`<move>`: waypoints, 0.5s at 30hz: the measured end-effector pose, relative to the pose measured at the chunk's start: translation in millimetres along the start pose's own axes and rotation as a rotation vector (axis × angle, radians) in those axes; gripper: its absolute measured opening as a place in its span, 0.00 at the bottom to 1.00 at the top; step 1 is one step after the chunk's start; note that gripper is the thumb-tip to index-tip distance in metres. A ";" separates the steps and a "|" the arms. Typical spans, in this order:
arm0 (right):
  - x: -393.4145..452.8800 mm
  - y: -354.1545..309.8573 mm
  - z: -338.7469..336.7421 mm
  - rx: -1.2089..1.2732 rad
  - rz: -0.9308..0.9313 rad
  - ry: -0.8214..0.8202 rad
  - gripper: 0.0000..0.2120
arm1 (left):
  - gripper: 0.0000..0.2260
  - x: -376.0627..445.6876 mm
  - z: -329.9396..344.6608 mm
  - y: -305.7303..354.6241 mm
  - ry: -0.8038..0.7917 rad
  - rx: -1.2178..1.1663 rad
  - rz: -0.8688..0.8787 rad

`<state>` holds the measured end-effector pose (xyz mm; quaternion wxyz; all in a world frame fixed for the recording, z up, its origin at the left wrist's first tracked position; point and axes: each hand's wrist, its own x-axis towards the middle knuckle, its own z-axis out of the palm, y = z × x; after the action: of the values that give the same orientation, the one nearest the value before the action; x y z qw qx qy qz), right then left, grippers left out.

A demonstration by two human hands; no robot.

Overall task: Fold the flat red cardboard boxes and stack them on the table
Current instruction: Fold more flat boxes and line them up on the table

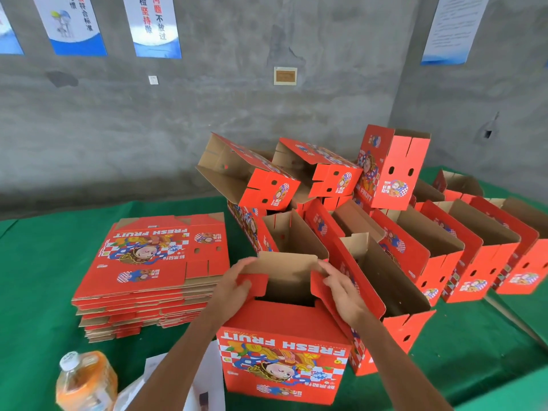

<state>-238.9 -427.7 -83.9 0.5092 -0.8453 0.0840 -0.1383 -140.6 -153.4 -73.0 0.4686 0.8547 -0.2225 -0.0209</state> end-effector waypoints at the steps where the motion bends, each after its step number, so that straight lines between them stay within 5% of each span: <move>1: -1.2 -2.7 0.5 0.062 0.058 0.019 0.16 | 0.18 1.1 0.0 1.3 0.038 -0.069 -0.048; 3: -1.8 -4.7 0.4 0.129 0.119 0.033 0.21 | 0.12 0.5 -1.9 2.0 0.086 -0.041 -0.071; 5: -4.1 -9.2 0.9 0.058 -0.029 -0.003 0.19 | 0.11 -5.2 -3.7 -1.4 0.001 -0.031 0.006; 7: -6.6 -10.3 0.7 -0.069 -0.088 -0.084 0.15 | 0.21 -9.1 -0.2 -3.9 -0.066 0.115 0.069; 9: -5.6 -5.9 -1.0 -0.220 -0.066 -0.143 0.25 | 0.28 -7.1 6.9 -0.7 -0.063 0.183 0.050; 15: -15.4 -7.7 -4.3 -0.117 -0.054 -0.177 0.12 | 0.12 -12.4 -1.0 1.6 0.018 -0.158 0.002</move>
<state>-254.9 -423.3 -77.5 0.4604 -0.8845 0.0238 -0.0714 -152.1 -148.4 -73.2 0.5364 0.8150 -0.2170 -0.0302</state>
